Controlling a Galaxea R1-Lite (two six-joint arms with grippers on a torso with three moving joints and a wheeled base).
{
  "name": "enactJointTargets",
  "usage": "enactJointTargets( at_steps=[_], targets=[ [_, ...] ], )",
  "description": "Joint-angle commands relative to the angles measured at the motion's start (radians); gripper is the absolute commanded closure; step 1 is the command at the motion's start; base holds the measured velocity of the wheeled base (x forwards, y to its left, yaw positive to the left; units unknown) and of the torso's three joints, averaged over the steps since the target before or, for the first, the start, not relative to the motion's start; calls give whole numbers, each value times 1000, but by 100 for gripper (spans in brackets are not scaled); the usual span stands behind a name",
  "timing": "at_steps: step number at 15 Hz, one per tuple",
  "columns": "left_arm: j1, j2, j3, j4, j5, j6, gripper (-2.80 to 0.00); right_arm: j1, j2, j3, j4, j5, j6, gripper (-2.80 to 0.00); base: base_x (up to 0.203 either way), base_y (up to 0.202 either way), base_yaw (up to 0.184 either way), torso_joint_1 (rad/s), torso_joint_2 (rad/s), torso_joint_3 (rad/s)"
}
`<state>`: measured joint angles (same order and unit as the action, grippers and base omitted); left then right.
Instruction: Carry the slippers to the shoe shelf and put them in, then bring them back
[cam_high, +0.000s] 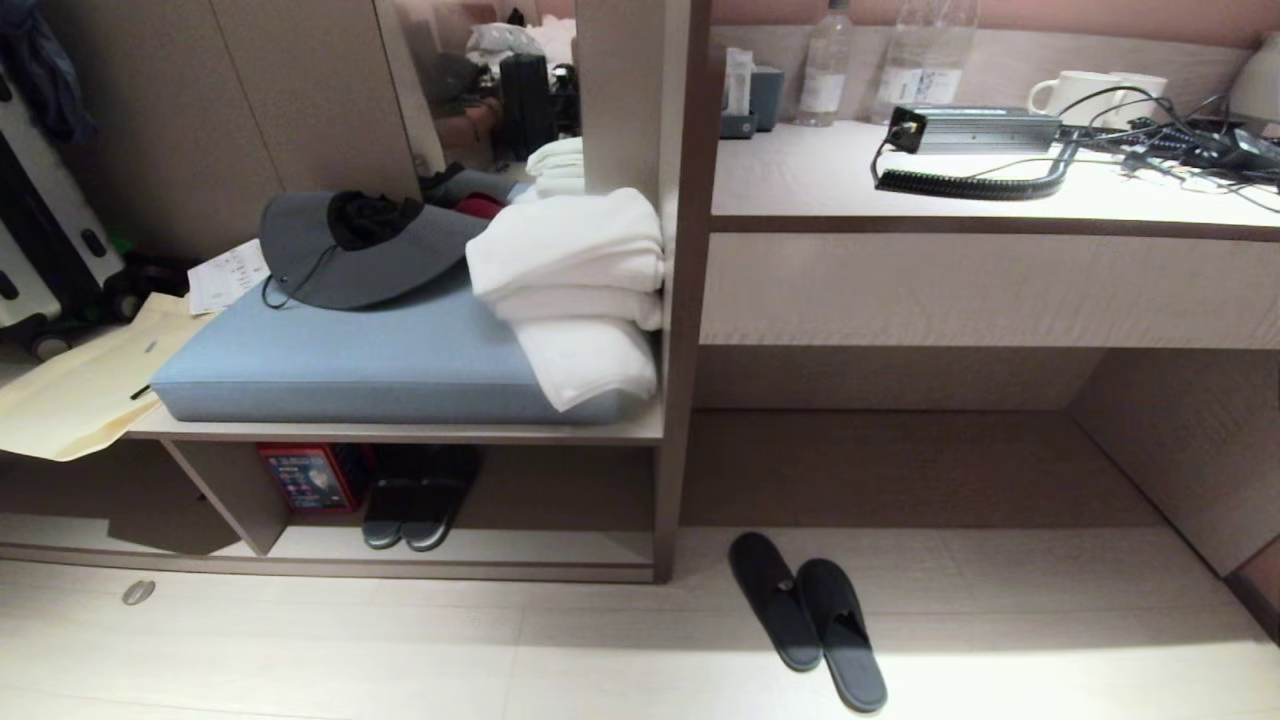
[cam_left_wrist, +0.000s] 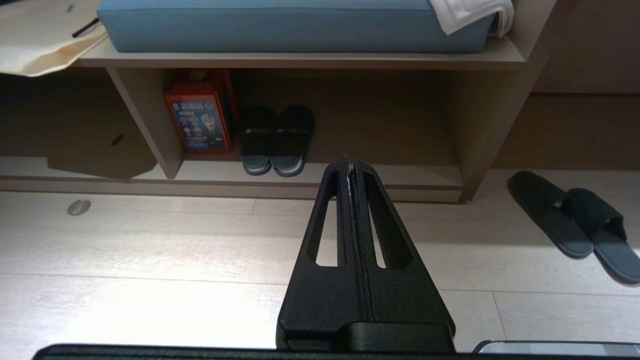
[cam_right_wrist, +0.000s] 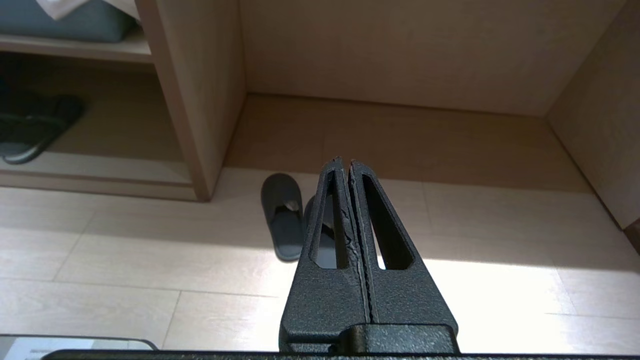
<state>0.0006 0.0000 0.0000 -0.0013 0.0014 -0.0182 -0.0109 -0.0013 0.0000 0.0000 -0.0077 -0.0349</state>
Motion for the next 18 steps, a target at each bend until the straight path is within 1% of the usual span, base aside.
enactJointTargets(
  at_steps=[1, 9, 18],
  targets=[
    [0, 0, 0, 0, 0, 0, 0, 0, 1, 2, 0, 0, 0, 0, 0, 0, 0, 4, 2, 203],
    [1, -2, 0, 0, 0, 10, 0, 0, 1, 2, 0, 0, 0, 0, 0, 0, 0, 3, 3, 180],
    [1, -2, 0, 0, 0, 12, 0, 0, 1, 2, -1, 0, 0, 0, 0, 0, 0, 1, 0, 8]
  ],
)
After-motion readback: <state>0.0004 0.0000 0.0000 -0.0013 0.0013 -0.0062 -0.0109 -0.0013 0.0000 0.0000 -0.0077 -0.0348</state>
